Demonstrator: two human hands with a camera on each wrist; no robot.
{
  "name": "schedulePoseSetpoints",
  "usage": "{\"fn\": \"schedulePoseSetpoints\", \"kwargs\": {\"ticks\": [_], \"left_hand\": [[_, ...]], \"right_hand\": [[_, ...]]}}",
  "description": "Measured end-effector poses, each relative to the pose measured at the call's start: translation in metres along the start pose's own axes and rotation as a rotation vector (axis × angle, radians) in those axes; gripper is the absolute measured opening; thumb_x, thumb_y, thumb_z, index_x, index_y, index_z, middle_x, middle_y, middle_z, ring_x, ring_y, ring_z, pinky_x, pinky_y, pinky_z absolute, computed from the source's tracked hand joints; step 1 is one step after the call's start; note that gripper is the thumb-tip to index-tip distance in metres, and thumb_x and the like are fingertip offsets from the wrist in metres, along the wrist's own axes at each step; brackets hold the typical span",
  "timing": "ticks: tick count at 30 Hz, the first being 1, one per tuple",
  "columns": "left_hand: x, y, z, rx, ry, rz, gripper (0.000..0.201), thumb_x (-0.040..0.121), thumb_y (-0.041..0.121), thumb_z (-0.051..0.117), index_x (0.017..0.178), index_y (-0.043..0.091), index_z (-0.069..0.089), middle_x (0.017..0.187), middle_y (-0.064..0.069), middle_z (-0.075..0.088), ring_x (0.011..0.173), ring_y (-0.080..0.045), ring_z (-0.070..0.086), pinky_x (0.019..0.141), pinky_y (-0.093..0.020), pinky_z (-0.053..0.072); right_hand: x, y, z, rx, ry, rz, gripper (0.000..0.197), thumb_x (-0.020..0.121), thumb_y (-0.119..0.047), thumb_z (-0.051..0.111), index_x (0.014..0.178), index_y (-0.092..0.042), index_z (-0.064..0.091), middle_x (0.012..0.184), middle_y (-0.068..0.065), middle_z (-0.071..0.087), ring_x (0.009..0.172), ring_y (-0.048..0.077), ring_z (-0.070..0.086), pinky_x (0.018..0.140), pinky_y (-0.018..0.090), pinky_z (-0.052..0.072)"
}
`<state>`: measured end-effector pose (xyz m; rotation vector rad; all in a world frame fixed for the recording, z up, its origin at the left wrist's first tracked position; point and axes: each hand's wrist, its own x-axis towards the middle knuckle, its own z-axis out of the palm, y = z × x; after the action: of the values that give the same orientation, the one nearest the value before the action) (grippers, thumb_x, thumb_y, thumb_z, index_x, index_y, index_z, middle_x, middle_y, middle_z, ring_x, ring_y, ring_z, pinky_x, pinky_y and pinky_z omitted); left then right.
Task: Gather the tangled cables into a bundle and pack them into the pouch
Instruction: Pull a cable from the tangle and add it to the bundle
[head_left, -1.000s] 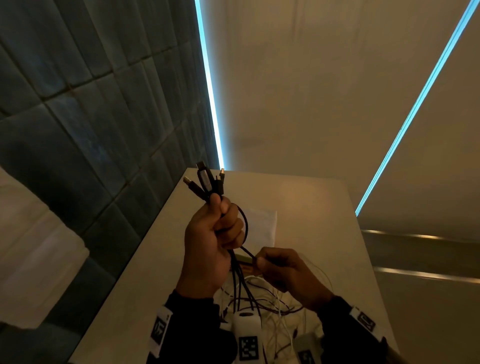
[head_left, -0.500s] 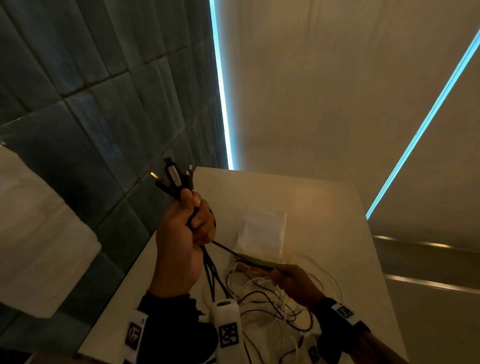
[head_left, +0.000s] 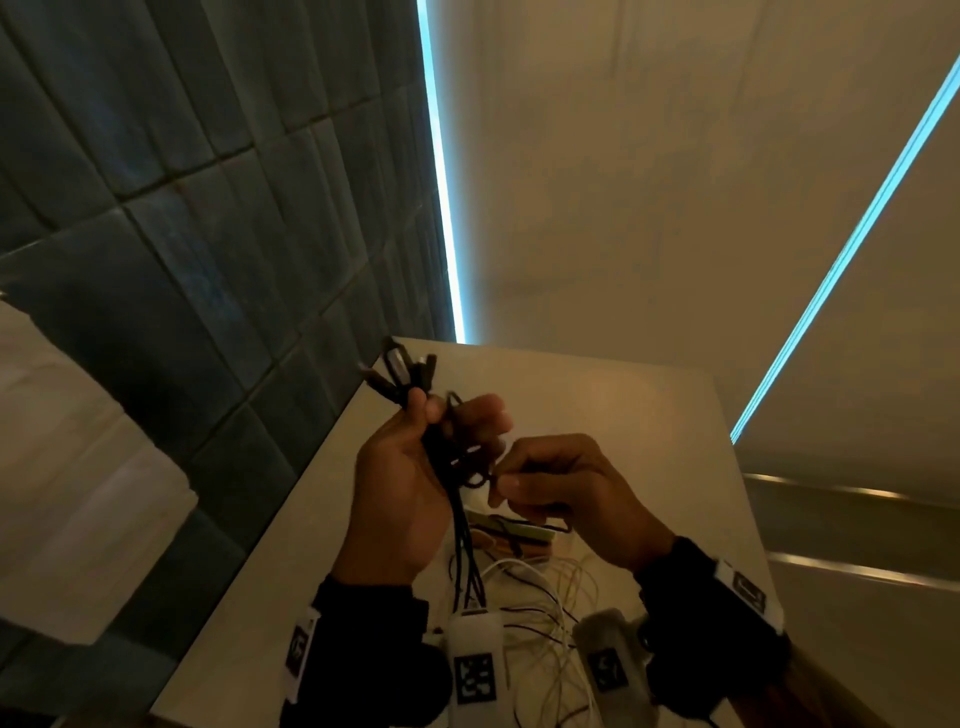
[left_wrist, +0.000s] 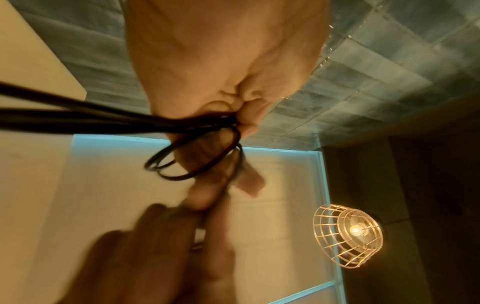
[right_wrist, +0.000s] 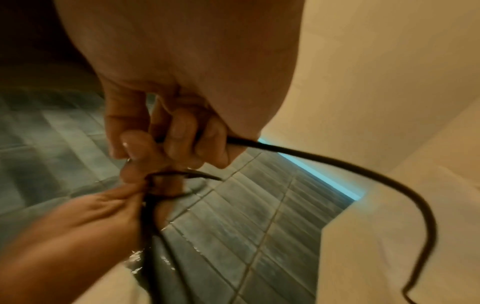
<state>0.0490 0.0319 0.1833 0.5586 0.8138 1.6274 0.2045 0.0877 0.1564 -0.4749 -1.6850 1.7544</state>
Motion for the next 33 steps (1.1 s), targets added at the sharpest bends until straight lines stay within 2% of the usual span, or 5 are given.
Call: {"fn": "schedulePoseSetpoints", "kwargs": {"ticks": [8,14,20,29,33], "left_hand": [[-0.003,0.012,-0.005,-0.047,-0.083,0.16,0.037,0.099,0.032,0.032,0.068,0.02,0.047,0.059,0.007,0.036,0.047,-0.007,0.026,0.048,-0.023,0.026],[-0.006,0.01,-0.007,-0.007,-0.037,0.175,0.035,0.099,0.031,0.033,0.069,0.018,0.044,0.055,0.007,0.028,0.043,-0.006,0.021,0.044,-0.022,0.02],[-0.008,0.02,-0.011,-0.01,-0.028,0.183,0.035,0.098,0.032,0.034,0.067,0.019,0.046,0.053,0.008,0.027,0.04,-0.004,0.021,0.041,-0.021,0.017],[-0.002,0.031,-0.021,0.023,0.039,0.185,0.035,0.101,0.031,0.032,0.07,0.02,0.044,0.051,0.01,0.028,0.038,-0.003,0.022,0.038,-0.018,0.023],[0.003,0.012,-0.012,0.261,-0.037,0.075,0.033,0.1,0.034,0.032,0.075,0.015,0.043,0.058,0.0,0.059,0.052,-0.021,0.061,0.057,-0.031,0.05]], "right_hand": [[-0.013,0.061,-0.025,-0.103,0.134,0.186,0.018,0.094,0.002,0.051,0.086,0.01,0.065,0.051,-0.011,0.055,0.044,-0.001,0.043,0.049,0.011,0.034],[-0.014,0.115,-0.041,-0.129,0.186,0.229,0.02,0.093,-0.004,0.057,0.077,0.003,0.067,0.075,0.012,0.058,0.073,0.02,0.054,0.071,0.028,0.044],[-0.03,0.158,-0.049,-0.368,0.204,0.278,0.038,0.094,0.0,0.053,0.061,-0.017,0.06,0.053,-0.014,0.052,0.053,-0.003,0.043,0.06,0.017,0.035],[-0.105,0.024,-0.077,-0.355,0.607,0.005,0.042,0.084,-0.05,0.063,0.072,-0.01,0.063,0.05,-0.006,0.036,0.046,0.006,0.03,0.043,0.023,0.021],[-0.173,-0.008,-0.075,-0.657,0.639,0.216,0.021,0.083,-0.03,0.064,0.063,-0.024,0.07,0.052,-0.009,0.061,0.048,0.001,0.051,0.048,0.007,0.037]]}}
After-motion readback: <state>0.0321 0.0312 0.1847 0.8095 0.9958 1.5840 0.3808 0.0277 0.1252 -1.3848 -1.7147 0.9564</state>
